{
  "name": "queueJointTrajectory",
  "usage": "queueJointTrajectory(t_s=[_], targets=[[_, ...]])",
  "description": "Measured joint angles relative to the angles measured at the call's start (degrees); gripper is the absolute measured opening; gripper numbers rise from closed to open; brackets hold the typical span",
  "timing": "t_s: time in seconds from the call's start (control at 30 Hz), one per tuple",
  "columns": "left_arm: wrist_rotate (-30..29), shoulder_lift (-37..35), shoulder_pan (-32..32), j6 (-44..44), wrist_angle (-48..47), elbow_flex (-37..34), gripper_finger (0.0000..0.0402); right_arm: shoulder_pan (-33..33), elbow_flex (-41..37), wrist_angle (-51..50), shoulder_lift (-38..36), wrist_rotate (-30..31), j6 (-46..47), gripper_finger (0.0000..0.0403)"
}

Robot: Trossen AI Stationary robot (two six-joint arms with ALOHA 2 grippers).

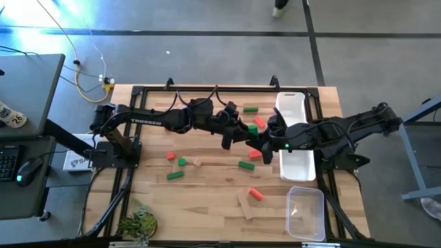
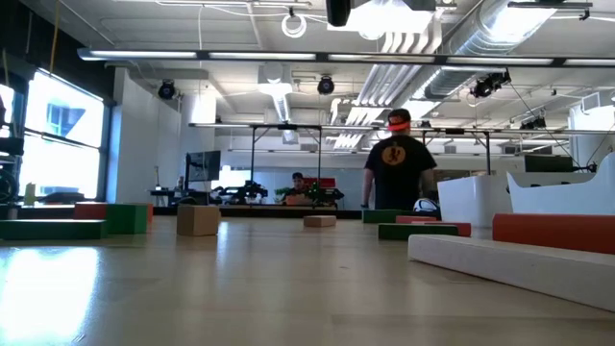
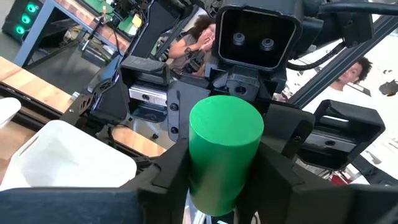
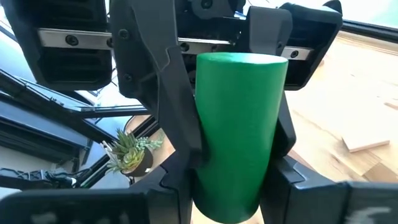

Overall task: Sort & place blocks by color
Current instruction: Put the green block into the transparent bin

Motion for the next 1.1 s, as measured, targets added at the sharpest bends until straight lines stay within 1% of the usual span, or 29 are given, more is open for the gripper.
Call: queueJointTrajectory(t_s=[0.33,0.5,0.6,0.77,0.93,1.1], targets=[[-0.2,0.0,0.6,-0.2,-1.5,0.0,0.0151,0.0,0.0,-1.7,0.0,-0.4,0.1,0.0107],[0.1,0.1,1.1,3.0,-3.2,0.0,0.0174,0.0,0.0,-6.6,0.0,-1.4,2.7,0.0107],[1.5,0.1,1.5,3.2,-3.3,0.0,0.0192,0.0,0.0,-9.5,0.0,-1.8,4.5,0.0107],[1.8,0.1,2.2,3.4,-4.4,0.0,0.0216,0.0,0.0,-12.1,0.0,-3.3,6.2,0.0107],[2.0,0.1,3.5,3.5,-5.1,0.0,0.0219,0.6,0.0,-15.2,0.0,-5.5,8.4,0.0107],[3.1,0.1,4.9,3.5,-5.8,0.0,0.0219,2.7,0.0,-21.5,0.0,-7.1,13.8,0.0107]])
